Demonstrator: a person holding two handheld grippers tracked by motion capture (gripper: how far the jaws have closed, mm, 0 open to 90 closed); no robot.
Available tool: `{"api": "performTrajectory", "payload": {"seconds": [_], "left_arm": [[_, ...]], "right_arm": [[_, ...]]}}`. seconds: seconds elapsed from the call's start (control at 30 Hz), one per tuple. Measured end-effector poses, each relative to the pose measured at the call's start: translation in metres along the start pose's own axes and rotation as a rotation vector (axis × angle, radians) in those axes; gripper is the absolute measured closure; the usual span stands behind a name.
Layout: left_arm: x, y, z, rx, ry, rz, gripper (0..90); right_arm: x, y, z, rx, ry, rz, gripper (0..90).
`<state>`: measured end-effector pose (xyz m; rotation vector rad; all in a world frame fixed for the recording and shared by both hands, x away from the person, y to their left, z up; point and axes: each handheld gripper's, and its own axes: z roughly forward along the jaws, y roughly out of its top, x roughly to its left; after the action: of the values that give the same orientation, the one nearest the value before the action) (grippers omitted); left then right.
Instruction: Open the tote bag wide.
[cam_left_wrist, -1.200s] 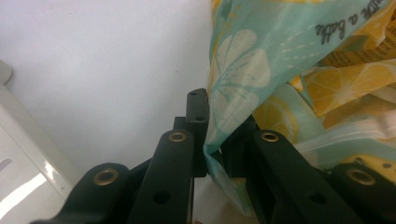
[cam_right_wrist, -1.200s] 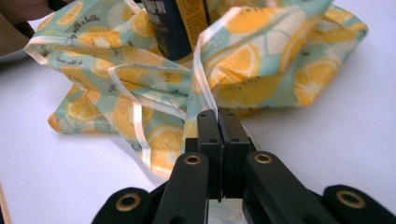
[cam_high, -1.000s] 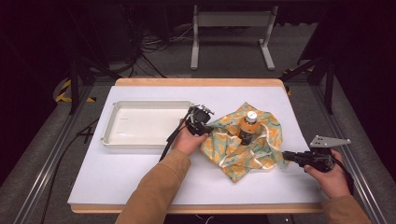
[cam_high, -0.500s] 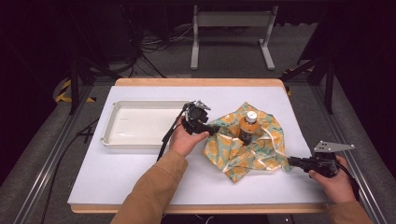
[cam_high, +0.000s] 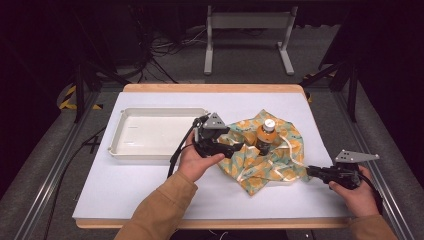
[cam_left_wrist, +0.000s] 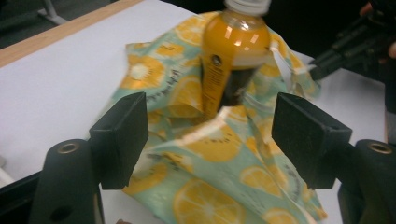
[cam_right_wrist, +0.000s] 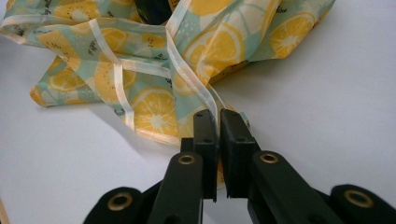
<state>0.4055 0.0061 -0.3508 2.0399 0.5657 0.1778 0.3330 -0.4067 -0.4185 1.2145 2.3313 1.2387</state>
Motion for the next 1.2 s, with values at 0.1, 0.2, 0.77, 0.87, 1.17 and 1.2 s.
{"api": "performTrajectory", "payload": {"seconds": [0.1, 0.2, 0.77, 0.87, 1.17, 1.2], "left_arm": [[-0.01, -0.006, 0.004, 0.023, -0.009, 0.03, 33.0], [-0.018, -0.015, 0.01, 0.049, 0.019, 0.038, 35.0], [-0.024, -0.043, 0.007, 0.051, 0.021, 0.014, 39.6], [-0.025, -0.043, 0.005, 0.046, 0.018, 0.016, 39.7], [-0.025, -0.044, 0.0, 0.059, 0.028, 0.029, 43.0], [-0.024, -0.044, 0.001, 0.058, 0.029, 0.025, 43.3]], "right_arm": [[0.0, 0.0, 0.0, -0.007, -0.004, -0.004, 82.2], [0.002, 0.001, -0.003, -0.033, -0.012, -0.018, 75.4], [0.045, 0.03, -0.007, -0.227, 0.014, -0.163, 51.1], [0.053, 0.034, 0.001, -0.214, 0.043, -0.181, 51.9], [0.067, 0.04, 0.044, -0.101, 0.144, -0.208, 54.4], [0.067, 0.04, 0.048, -0.088, 0.152, -0.208, 54.6]]}}
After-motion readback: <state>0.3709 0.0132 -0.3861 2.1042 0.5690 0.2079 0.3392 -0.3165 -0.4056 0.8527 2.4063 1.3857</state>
